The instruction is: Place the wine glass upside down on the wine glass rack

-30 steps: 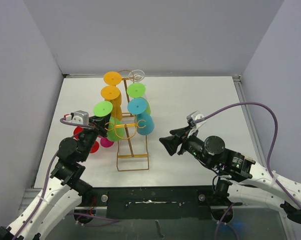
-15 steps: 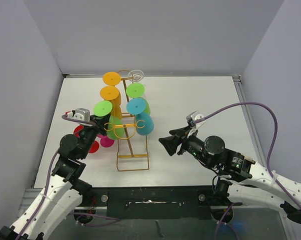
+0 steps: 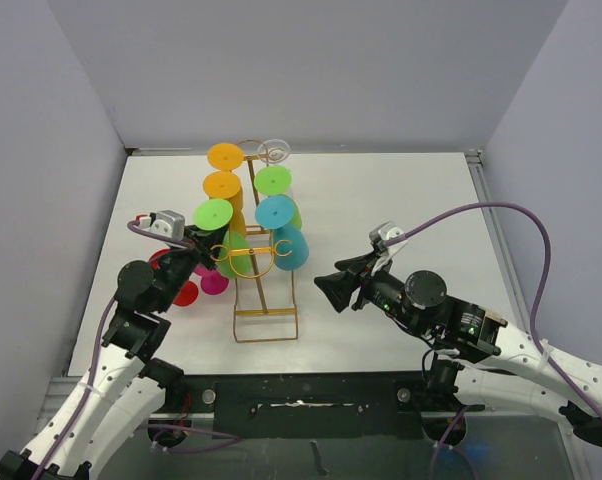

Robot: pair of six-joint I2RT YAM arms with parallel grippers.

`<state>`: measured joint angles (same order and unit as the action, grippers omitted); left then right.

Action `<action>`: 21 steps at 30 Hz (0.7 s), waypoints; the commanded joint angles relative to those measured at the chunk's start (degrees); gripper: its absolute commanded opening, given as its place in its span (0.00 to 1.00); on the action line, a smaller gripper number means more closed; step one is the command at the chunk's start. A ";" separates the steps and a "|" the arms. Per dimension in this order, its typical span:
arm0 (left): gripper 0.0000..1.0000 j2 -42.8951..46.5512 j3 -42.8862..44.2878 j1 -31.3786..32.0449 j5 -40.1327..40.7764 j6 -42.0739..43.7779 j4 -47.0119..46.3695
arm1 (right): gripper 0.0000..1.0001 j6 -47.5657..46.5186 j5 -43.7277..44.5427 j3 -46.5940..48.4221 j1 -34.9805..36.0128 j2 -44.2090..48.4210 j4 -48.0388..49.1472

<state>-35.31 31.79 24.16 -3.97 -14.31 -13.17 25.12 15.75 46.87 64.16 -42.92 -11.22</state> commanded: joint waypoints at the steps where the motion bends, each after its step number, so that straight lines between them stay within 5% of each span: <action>1: 0.00 0.21 3.27 -0.61 -3.43 1.12 -1.16 | 0.58 0.63 -0.75 1.20 -0.22 0.04 3.84; 15: 0.00 1.31 1.67 -1.04 -5.59 0.16 2.11 | 0.58 0.89 -0.81 1.47 -0.17 -0.07 3.65; 21: 0.08 1.33 1.96 -1.27 -5.09 -0.40 4.13 | 0.58 0.81 -0.81 1.55 -0.28 -0.45 3.84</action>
<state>-34.52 31.88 23.42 -8.19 -14.35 -9.67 25.87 15.38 46.87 64.16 -42.96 -10.72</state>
